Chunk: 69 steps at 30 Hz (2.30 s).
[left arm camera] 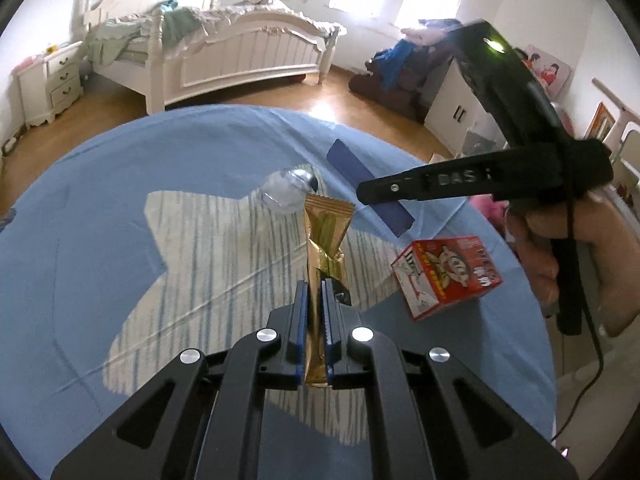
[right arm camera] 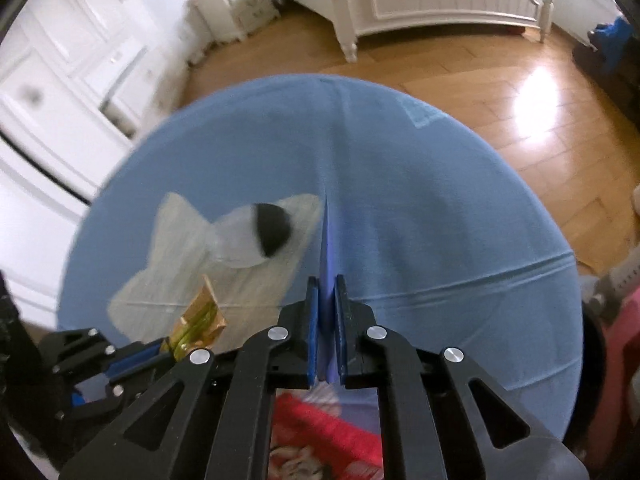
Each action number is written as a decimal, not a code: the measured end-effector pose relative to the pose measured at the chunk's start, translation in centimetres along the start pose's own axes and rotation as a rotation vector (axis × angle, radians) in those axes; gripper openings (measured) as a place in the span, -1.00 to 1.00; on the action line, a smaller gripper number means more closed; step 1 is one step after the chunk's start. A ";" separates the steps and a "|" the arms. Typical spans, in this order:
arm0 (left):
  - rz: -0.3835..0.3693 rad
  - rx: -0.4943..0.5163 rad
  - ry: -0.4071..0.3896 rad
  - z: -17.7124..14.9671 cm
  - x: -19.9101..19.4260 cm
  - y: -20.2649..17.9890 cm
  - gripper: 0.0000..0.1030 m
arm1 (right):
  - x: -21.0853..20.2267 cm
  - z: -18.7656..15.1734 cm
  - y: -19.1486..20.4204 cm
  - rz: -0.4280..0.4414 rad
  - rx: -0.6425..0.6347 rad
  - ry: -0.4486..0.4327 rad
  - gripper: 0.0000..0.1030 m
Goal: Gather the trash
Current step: 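Grasp the gold snack wrapper with the left gripper while the right grasps the blue strip, then carry the gold wrapper and blue strip in both grippers over the bin, then open both grippers to drop the wrapper and strip into the bin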
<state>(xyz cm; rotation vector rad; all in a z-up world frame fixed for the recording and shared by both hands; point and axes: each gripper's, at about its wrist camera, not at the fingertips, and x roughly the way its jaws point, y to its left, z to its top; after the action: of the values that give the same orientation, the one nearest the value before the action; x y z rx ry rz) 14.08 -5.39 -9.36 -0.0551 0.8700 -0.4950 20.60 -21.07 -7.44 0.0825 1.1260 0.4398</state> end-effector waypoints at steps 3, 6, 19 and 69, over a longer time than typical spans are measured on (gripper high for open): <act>-0.006 -0.013 -0.031 0.0 -1.5 0.1 -0.85 | -3.5 -1.3 0.3 0.044 -0.005 -0.107 -0.84; -0.025 -0.035 -0.064 0.6 -2.7 0.2 -0.85 | -7.8 -3.4 0.1 0.036 -0.016 -0.235 -0.84; -0.265 0.008 -0.141 4.2 -2.3 -11.3 -0.85 | -18.9 -15.3 -6.9 -0.263 -0.038 -0.562 -0.84; -0.295 0.033 0.173 5.3 13.3 -21.4 -0.74 | -12.5 -20.2 -20.1 -0.298 0.125 -0.446 -0.23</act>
<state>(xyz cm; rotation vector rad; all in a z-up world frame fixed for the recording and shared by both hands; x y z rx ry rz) 16.78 -31.03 -10.26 -0.1128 1.0292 -0.7989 4.32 -47.28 -11.27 0.1136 0.7087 0.0750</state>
